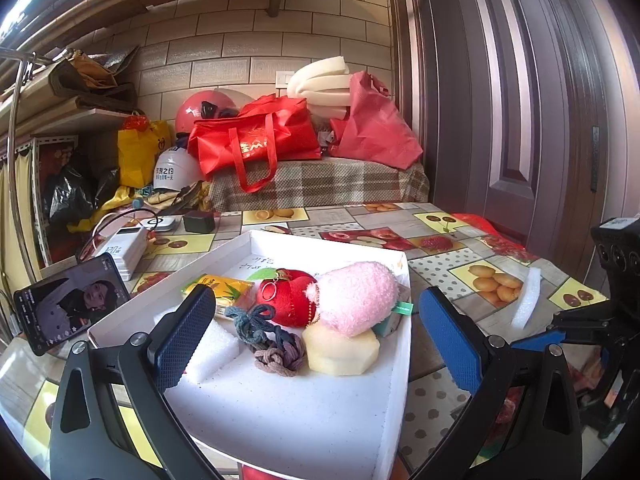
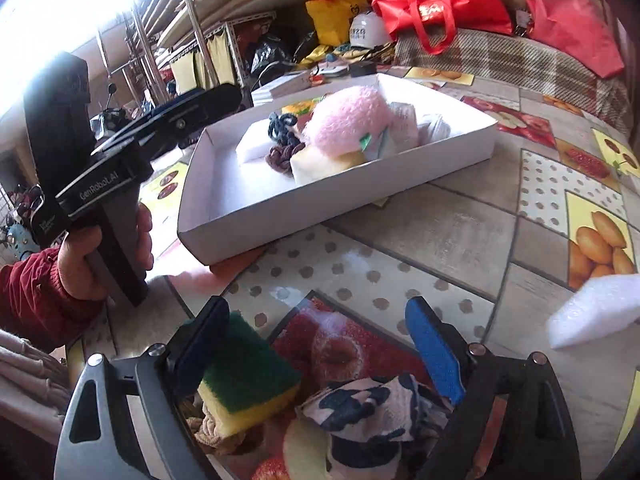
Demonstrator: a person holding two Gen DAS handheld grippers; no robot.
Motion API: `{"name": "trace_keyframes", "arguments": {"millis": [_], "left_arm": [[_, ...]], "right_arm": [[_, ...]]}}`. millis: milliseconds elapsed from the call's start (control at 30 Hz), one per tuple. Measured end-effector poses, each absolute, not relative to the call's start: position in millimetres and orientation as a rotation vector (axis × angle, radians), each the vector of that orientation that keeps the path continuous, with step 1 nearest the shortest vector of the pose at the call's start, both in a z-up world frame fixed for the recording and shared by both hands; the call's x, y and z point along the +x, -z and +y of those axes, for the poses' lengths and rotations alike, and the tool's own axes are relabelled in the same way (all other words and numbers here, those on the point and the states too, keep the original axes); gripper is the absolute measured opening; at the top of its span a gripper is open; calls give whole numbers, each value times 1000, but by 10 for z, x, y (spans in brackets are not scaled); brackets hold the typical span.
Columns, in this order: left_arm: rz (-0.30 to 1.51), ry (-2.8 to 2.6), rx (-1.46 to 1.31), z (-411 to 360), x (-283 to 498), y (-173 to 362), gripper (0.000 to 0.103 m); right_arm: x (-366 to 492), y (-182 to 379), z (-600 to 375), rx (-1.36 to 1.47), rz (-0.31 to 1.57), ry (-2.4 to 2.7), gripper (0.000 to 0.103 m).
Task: Organize soft objects
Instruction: 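Grasp the beige knotted rope toy with the left tool while the right grasps the yellow-green sponge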
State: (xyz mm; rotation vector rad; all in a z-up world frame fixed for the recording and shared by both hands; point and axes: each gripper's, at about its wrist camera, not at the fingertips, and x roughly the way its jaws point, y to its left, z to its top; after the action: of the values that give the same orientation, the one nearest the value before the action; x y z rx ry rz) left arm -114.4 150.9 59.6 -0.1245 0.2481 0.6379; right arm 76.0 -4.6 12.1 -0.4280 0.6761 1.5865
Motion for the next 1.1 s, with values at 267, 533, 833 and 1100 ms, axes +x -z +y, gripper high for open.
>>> {"name": "trace_keyframes", "arguments": {"millis": [267,533,833,1100], "left_arm": [[263,-493,-131,1250,-1336,-621,103],[357,-357,-87,1058,-1389,-589,103],[326,-432,-187,1264,-1510,-570,103],[323,-431,-184,1272,-1522,-559,103]], "right_arm": [[538,-333,-531,-436,571,-1530,91],[356,-185,-765,-487,548,-1489,91],[-137,40,-217,-703,486,-1446,87],[-27,86,-68,-686,544,-1432,30]]}}
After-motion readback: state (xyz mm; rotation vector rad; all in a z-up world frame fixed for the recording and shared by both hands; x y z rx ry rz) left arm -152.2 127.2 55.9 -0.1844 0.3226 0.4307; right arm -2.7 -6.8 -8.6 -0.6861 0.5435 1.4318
